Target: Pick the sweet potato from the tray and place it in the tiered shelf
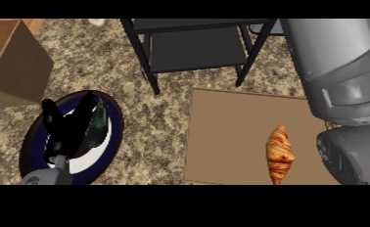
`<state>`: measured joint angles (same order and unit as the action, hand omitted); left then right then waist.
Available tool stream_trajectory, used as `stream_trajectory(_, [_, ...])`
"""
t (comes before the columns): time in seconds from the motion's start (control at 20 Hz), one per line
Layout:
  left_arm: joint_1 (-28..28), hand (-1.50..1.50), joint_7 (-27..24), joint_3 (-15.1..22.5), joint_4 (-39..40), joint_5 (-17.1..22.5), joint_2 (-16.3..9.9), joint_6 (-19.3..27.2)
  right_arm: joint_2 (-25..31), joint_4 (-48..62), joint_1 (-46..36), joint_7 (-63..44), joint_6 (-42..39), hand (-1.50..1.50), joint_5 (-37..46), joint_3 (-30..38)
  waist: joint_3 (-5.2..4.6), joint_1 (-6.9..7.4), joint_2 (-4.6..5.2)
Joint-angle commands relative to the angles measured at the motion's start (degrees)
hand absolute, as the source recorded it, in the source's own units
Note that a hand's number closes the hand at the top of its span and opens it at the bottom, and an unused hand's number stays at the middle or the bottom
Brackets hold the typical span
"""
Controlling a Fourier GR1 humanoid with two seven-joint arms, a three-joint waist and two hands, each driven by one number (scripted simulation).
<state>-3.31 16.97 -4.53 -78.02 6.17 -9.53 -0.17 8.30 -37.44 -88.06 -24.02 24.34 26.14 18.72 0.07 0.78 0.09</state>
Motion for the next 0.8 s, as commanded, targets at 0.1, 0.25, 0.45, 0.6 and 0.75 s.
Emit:
stream_trajectory(0.1, [-2.0,0.00,-0.1,-0.9,3.7,-0.8,0.3,1.3,6.4,-1.5,3.0,-1.9,4.8,-1.50,1.3,1.6,-0.10,-1.10,-0.03])
stream_trajectory(0.25, [0.5,0.00,0.5,-1.0,0.9,0.8,-0.8,-1.4,7.9,-4.8,4.3,-5.2,8.0,-1.50,1.6,2.5,-0.08,-0.83,-0.25])
stream_trajectory(0.45, [1.8,0.00,-0.6,-3.3,1.0,2.3,-2.1,-1.9,12.9,-12.8,10.7,-6.6,1.1,-1.50,-3.6,5.4,-0.04,-2.02,-0.65])
stream_trajectory(0.6, [2.0,0.00,0.1,-0.1,-0.1,-0.6,0.7,0.5,15.6,-18.1,14.3,-8.7,-3.9,-1.50,-5.9,5.3,-0.04,-1.81,-0.54])
stream_trajectory(0.75, [1.9,0.00,1.9,0.6,-1.5,-1.0,2.0,2.0,17.8,-22.4,19.0,-7.1,-8.7,-1.50,-10.5,7.1,-0.03,-1.40,-0.38])
